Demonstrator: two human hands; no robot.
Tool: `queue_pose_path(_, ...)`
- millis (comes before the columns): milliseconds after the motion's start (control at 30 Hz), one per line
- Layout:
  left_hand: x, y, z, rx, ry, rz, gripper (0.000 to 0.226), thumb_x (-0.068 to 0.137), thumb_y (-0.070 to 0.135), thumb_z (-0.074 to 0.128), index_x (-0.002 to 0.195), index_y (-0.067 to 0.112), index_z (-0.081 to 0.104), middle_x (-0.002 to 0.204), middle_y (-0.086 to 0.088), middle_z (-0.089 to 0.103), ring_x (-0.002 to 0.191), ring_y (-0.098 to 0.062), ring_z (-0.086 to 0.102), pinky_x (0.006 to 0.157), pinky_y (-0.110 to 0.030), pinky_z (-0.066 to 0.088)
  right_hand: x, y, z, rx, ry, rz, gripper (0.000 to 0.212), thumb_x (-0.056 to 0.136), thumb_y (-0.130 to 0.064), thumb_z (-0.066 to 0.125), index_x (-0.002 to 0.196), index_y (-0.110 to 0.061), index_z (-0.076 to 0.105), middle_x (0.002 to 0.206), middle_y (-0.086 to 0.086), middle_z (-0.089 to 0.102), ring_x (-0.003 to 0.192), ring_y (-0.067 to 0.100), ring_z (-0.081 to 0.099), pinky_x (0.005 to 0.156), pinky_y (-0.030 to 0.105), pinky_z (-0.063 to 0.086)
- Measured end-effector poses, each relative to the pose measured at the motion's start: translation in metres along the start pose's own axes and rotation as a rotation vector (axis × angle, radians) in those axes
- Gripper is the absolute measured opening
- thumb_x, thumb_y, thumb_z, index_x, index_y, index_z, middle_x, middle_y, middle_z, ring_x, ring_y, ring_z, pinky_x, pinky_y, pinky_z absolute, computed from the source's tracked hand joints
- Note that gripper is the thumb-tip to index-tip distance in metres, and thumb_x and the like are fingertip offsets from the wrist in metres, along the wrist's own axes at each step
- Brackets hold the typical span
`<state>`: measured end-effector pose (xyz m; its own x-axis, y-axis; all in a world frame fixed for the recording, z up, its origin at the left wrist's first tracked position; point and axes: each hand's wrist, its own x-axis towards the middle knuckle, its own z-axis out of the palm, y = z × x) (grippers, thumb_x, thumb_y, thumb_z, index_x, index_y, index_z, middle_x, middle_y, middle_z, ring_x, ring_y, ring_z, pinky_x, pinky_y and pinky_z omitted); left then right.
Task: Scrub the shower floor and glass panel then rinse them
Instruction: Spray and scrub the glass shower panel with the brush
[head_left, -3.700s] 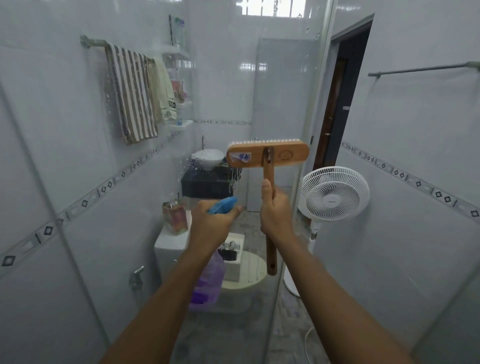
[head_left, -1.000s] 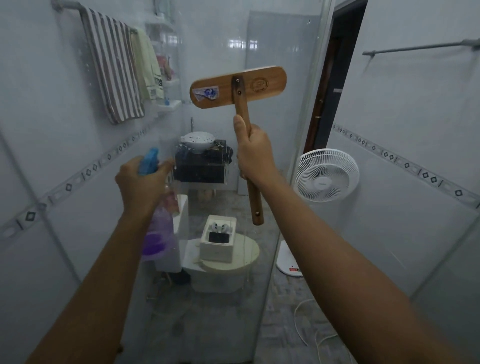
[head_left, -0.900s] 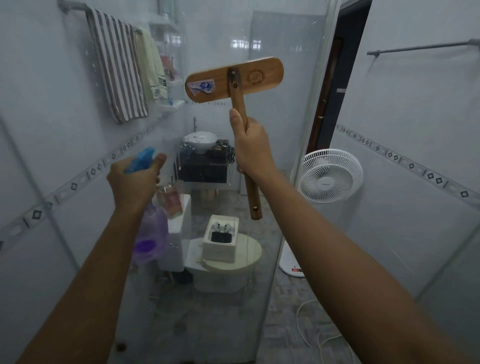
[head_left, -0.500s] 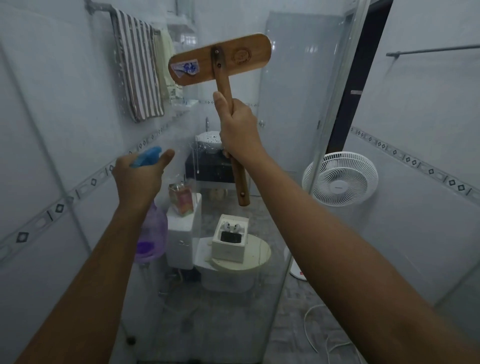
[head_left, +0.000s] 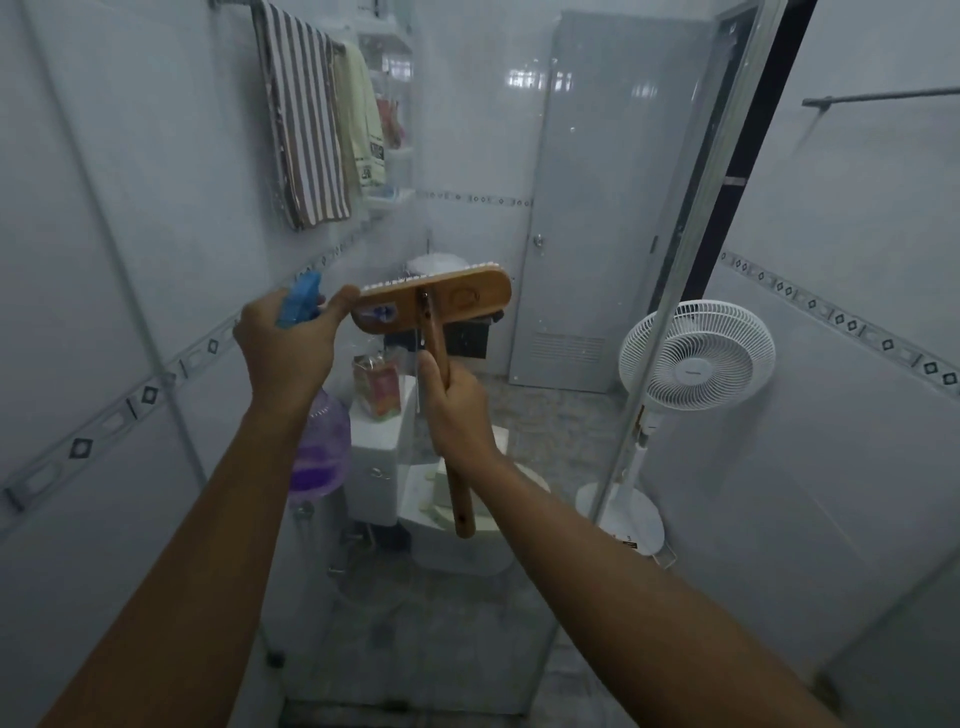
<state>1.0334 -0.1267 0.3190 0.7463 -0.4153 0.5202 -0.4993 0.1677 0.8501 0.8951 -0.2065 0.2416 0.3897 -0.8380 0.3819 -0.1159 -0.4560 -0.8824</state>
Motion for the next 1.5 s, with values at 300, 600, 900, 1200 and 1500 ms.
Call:
queue_pose_path(300, 0.004, 0.007, -0.008, -0.014, -0.022, 0.025, 0.043, 0.079, 0.05, 0.079, 0.094, 0.01, 0.07, 0.085, -0.011, 0.072, 0.08, -0.031, 0.071, 0.071, -0.032, 0.057, 0.085, -0.141, -0.002, 0.147, 0.108, -0.172, 0.04, 0.106, -0.042, 0.047, 0.076, -0.017, 0.054, 0.06, -0.003, 0.05, 0.05, 0.009, 0.05, 0.051, 0.031, 0.045)
queue_pose_path(600, 0.013, 0.021, -0.041, -0.026, 0.056, 0.061, 0.043, 0.077, 0.045, 0.082, 0.087, 0.005, 0.07, 0.08, -0.015, 0.072, 0.077, -0.035, 0.07, 0.073, -0.045, 0.06, 0.008, -0.035, 0.024, 0.201, 0.024, 0.039, 0.034, 0.105, -0.041, 0.05, 0.086, -0.015, 0.062, 0.067, -0.007, 0.06, 0.052, -0.002, 0.056, 0.051, 0.022, 0.046)
queue_pose_path(900, 0.022, 0.031, -0.045, 0.023, 0.038, 0.058, 0.029, 0.081, 0.038, 0.081, 0.087, 0.015, 0.065, 0.084, -0.012, 0.072, 0.08, -0.031, 0.071, 0.077, -0.042, 0.062, 0.097, -0.162, 0.003, 0.187, 0.081, -0.17, 0.055, 0.105, -0.046, 0.045, 0.095, 0.006, 0.063, 0.079, 0.025, 0.064, 0.058, 0.017, 0.058, 0.052, 0.032, 0.051)
queue_pose_path(1200, 0.03, 0.026, -0.054, 0.039, 0.076, 0.07, 0.025, 0.079, 0.035, 0.085, 0.08, 0.017, 0.067, 0.075, -0.006, 0.07, 0.073, -0.029, 0.068, 0.073, -0.046, 0.06, 0.034, -0.065, 0.044, 0.091, -0.086, 0.008, 0.042, 0.105, -0.042, 0.049, 0.097, -0.004, 0.066, 0.079, 0.006, 0.061, 0.067, 0.012, 0.058, 0.057, 0.022, 0.048)
queue_pose_path(1500, 0.03, 0.019, -0.051, 0.06, 0.068, 0.024, 0.029, 0.081, 0.037, 0.082, 0.087, 0.013, 0.067, 0.083, -0.007, 0.07, 0.075, -0.025, 0.066, 0.07, -0.031, 0.056, 0.088, -0.156, 0.036, 0.171, -0.012, -0.161, 0.044, 0.105, -0.049, 0.043, 0.087, -0.012, 0.057, 0.067, 0.007, 0.056, 0.054, 0.019, 0.056, 0.052, 0.036, 0.052)
